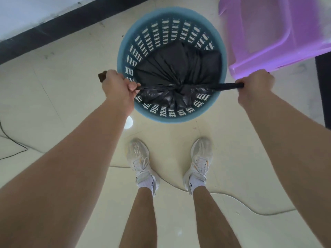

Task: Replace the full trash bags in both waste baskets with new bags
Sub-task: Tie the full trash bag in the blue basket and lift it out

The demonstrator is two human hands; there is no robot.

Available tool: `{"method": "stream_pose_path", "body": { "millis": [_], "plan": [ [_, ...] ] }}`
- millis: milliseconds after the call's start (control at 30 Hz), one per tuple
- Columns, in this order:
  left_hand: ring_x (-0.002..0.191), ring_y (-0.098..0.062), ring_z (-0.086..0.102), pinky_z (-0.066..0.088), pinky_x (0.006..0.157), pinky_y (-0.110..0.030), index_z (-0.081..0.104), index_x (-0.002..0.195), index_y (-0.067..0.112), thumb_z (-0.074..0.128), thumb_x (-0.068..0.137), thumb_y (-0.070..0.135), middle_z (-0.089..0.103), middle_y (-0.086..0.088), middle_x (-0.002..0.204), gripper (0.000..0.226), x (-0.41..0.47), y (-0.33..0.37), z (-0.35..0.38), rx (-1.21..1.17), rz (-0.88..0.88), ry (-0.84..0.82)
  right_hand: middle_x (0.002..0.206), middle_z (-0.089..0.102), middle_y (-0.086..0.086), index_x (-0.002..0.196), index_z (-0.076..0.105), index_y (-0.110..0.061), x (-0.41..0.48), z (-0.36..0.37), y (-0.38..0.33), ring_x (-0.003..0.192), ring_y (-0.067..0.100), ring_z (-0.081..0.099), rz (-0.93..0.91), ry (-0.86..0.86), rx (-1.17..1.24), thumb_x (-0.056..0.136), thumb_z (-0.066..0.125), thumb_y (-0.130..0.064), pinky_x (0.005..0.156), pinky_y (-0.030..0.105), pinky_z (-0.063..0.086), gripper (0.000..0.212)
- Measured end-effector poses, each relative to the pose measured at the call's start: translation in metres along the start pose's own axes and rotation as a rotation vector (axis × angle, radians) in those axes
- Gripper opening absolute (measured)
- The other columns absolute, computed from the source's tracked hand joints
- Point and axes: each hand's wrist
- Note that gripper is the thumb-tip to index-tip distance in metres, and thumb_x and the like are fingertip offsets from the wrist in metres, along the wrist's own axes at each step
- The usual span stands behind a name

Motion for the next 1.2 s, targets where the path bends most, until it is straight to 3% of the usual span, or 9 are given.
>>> {"method": "stream_pose_path", "body": {
  "millis": [100,267,400,467,633,767,933,1100,1200],
  "plan": [
    [0.044,-0.019,0.043,0.042,0.058,-0.028,0.030,0.064,0.018,0.031,0.093,0.014,0.032,0.002,0.045,0.030,-0.004,-0.001,0.005,0.157,0.045,-0.033,0.064,0.055,0.001,0.091,0.046,-0.015,0.003,0.001,0.005,0.050,0.014,0.059,0.004,-0.050,0.225,0.102,0.037,-0.015,0.057,0.026,0.051,0.014],
    [0.068,-0.011,0.060,0.046,0.073,-0.025,0.045,0.068,0.020,0.031,0.105,0.035,0.063,-0.003,0.072,0.042,-0.025,-0.001,0.021,0.394,0.233,-0.154,0.099,0.068,-0.003,0.091,0.061,-0.030,-0.013,0.008,0.002,0.092,0.020,0.068,-0.419,-0.215,-0.307,0.091,0.050,-0.049,0.080,0.035,0.055,0.022],
    [0.073,-0.006,0.056,0.043,0.071,-0.019,0.059,0.078,0.021,0.027,0.105,0.043,0.064,0.001,0.086,0.048,-0.043,0.001,0.041,0.544,0.462,-0.183,0.084,0.062,-0.012,0.111,0.069,-0.026,-0.029,0.015,-0.023,0.078,0.007,0.055,-0.715,-0.130,-0.504,0.100,0.048,-0.046,0.070,0.022,0.040,0.031],
    [0.082,-0.008,0.057,0.045,0.081,-0.025,0.065,0.097,0.026,0.025,0.104,0.049,0.062,0.005,0.093,0.047,-0.047,-0.001,0.047,0.522,0.435,-0.175,0.074,0.062,-0.009,0.111,0.069,-0.019,-0.035,0.022,-0.034,0.065,0.006,0.056,-0.727,-0.275,-0.260,0.099,0.053,-0.039,0.064,0.021,0.046,0.028],
    [0.128,-0.016,0.048,0.039,0.111,-0.046,0.025,0.152,0.023,0.052,0.081,0.073,0.047,0.011,0.138,0.091,-0.033,-0.016,0.042,0.508,0.129,-0.129,0.088,0.070,0.007,0.116,0.051,-0.021,-0.029,0.038,-0.022,0.066,0.018,0.067,-0.534,-0.286,-0.175,0.073,0.076,-0.060,0.065,0.035,0.057,0.064],
    [0.113,-0.016,0.057,0.040,0.106,-0.029,0.044,0.136,0.009,0.071,0.074,0.045,0.057,0.003,0.125,0.076,-0.025,-0.044,0.015,0.741,0.338,-0.061,0.089,0.066,-0.003,0.150,0.027,-0.012,-0.038,0.028,0.021,0.079,0.008,0.062,-0.516,-0.205,-0.373,0.086,0.071,-0.034,0.074,0.015,0.042,0.081],
    [0.082,-0.040,0.065,0.046,0.078,-0.038,0.068,0.077,-0.007,0.057,0.086,0.014,0.071,-0.022,0.078,0.025,-0.021,-0.076,-0.016,1.161,0.890,-0.079,0.118,0.062,0.012,0.143,0.043,-0.003,-0.046,0.026,0.063,0.107,0.027,0.060,-0.762,-0.244,-0.637,0.092,0.058,-0.023,0.094,0.042,0.049,0.057],
    [0.070,-0.009,0.064,0.041,0.066,-0.009,0.068,0.097,0.003,0.065,0.089,0.014,0.070,0.000,0.081,0.014,-0.008,-0.064,0.002,0.953,0.771,-0.077,0.118,0.065,0.016,0.121,0.056,0.000,-0.039,0.062,0.042,0.112,0.033,0.057,-0.566,-0.222,-0.609,0.093,0.060,-0.032,0.088,0.032,0.038,0.042],
    [0.062,-0.008,0.058,0.045,0.065,-0.023,0.065,0.082,0.009,0.066,0.090,0.024,0.062,0.001,0.072,0.017,0.009,-0.056,0.021,1.000,0.750,-0.125,0.124,0.057,0.012,0.126,0.059,-0.010,-0.035,0.081,0.023,0.114,0.029,0.056,-0.462,-0.148,-0.511,0.094,0.061,-0.041,0.091,0.030,0.039,0.044]
  ]
}}
Point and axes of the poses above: each hand's wrist, its own x-axis towards the middle knuckle, its own z-axis out of the palm, y = z × x
